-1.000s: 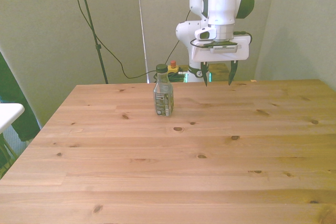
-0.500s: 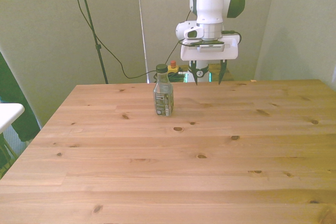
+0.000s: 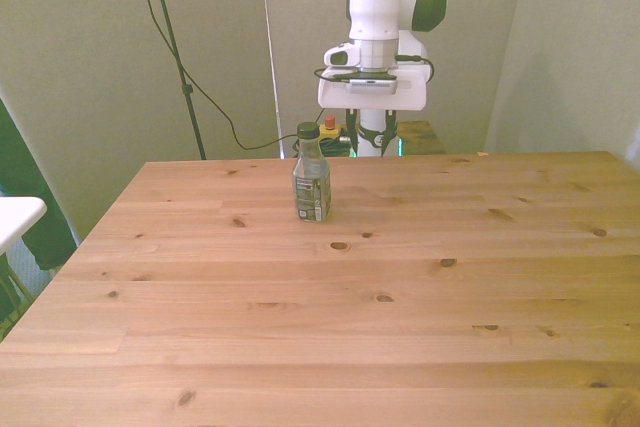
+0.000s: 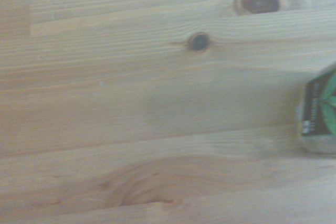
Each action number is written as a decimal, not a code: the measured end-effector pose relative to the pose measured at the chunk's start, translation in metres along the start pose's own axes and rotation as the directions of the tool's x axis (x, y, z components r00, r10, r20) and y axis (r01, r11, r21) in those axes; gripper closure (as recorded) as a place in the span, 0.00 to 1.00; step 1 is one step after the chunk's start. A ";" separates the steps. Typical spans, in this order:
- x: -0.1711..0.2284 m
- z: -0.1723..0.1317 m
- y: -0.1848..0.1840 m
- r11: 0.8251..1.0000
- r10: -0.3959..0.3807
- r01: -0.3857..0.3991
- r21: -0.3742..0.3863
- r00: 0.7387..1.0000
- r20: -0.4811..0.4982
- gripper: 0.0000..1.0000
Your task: Knock down the bottle
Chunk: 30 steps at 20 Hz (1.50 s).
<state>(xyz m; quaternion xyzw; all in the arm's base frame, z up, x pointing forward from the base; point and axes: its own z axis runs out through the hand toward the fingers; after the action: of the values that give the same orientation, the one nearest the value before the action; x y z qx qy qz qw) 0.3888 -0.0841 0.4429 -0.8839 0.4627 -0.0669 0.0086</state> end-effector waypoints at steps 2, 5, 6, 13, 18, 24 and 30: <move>0.009 -0.009 0.011 1.000 0.001 -0.001 -0.004 1.000 -0.002 1.00; 0.023 -0.026 0.029 1.000 0.018 -0.018 -0.006 1.000 -0.025 1.00; 0.028 -0.032 0.035 1.000 0.025 -0.025 -0.002 0.999 -0.030 1.00; 0.061 -0.057 0.061 0.997 0.077 -0.076 0.015 0.995 -0.061 1.00; 0.083 -0.053 0.054 0.996 0.089 -0.089 0.004 0.995 -0.053 1.00; 0.118 -0.055 0.034 0.994 0.111 -0.112 -0.003 0.992 -0.063 1.00; 0.144 -0.041 -0.030 0.991 0.132 -0.133 -0.013 0.989 -0.069 1.00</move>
<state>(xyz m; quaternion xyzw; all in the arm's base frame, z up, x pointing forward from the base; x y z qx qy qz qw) 0.4891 -0.1825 0.5020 -0.8484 0.5212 -0.0921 -0.0102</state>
